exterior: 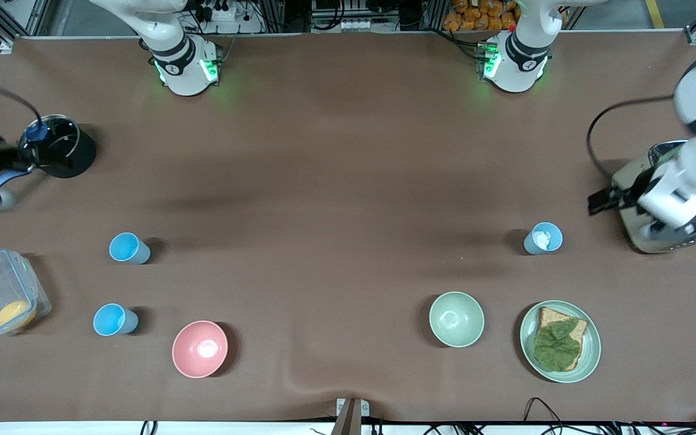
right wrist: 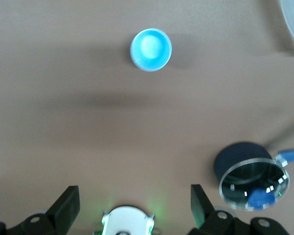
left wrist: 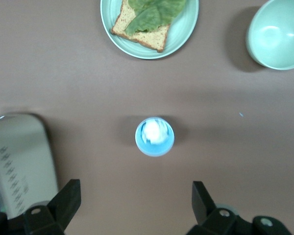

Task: Stack blue cups with both arms
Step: 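Reach and grasp a blue cup with each gripper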

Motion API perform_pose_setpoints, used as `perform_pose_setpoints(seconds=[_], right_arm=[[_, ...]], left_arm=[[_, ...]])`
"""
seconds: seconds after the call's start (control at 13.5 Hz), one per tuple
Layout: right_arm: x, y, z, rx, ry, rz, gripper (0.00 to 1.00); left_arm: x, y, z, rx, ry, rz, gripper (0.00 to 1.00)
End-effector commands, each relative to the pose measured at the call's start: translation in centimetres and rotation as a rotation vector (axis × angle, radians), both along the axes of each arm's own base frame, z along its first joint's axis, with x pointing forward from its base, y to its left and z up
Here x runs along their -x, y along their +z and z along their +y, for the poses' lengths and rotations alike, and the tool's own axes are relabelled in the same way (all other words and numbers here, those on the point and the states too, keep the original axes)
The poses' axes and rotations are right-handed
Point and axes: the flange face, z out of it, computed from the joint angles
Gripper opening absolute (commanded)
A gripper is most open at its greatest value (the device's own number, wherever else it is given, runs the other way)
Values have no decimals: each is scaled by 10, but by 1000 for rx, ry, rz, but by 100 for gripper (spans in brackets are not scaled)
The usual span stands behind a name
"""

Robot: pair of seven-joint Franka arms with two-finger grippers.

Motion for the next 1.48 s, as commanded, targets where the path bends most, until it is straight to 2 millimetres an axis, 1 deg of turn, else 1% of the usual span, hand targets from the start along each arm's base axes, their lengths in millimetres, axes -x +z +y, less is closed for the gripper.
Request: perform_pose_setpoints(seconds=[0.0, 0.07, 0.22, 0.37, 0.52, 0.59, 0.74, 0.81, 0.89, 0.96, 1.03, 1.11, 1.18, 1.26, 1.33, 1.4], right_arm=[[-28, -67, -32, -34, 18, 4, 100], [-34, -86, -34, -35, 23, -1, 100], [-35, -131, -45, -33, 7, -11, 100], [-34, -162, -44, -18, 8, -74, 100], [-37, -199, -48, -9, 1, -105, 100], [-39, -213, -46, -11, -3, -96, 100], [-42, -220, -37, -30, -17, -105, 100], [-45, -230, -36, -31, -19, -113, 100], [-48, -248, -38, -26, -22, -129, 100], [-48, -265, -45, -23, -33, -134, 100], [-47, -272, -46, -25, -36, -126, 100], [-46, -276, -45, -36, -47, -121, 75], [-46, -279, -43, -48, -56, -119, 31], [-46, -279, -42, -60, -70, -121, 8], [-45, -279, -43, -61, -73, -119, 0], [-44, -280, -41, -63, -71, -113, 0]], left_arm=[[23, -53, 10, 8, -2, -54, 100], [27, -75, 9, 11, 10, -53, 100], [29, -108, 13, 10, 26, -30, 100], [26, -136, 25, 9, 38, -12, 100], [23, -161, 25, 9, 29, -5, 100], [22, -172, 25, 9, 29, -7, 100], [20, -187, 26, 9, 29, -12, 96], [19, -195, 26, 9, 28, -15, 92], [18, -201, 26, 9, 28, -19, 87], [18, -207, 24, 10, 25, -21, 75], [17, -209, 24, 10, 25, -19, 56], [16, -211, 23, 10, 26, -18, 30], [15, -214, 20, 11, 23, -13, 12], [16, -218, 21, 16, 40, -7, 0], [15, -218, 21, 18, 45, -7, 0], [14, -217, 19, 18, 44, -10, 0]])
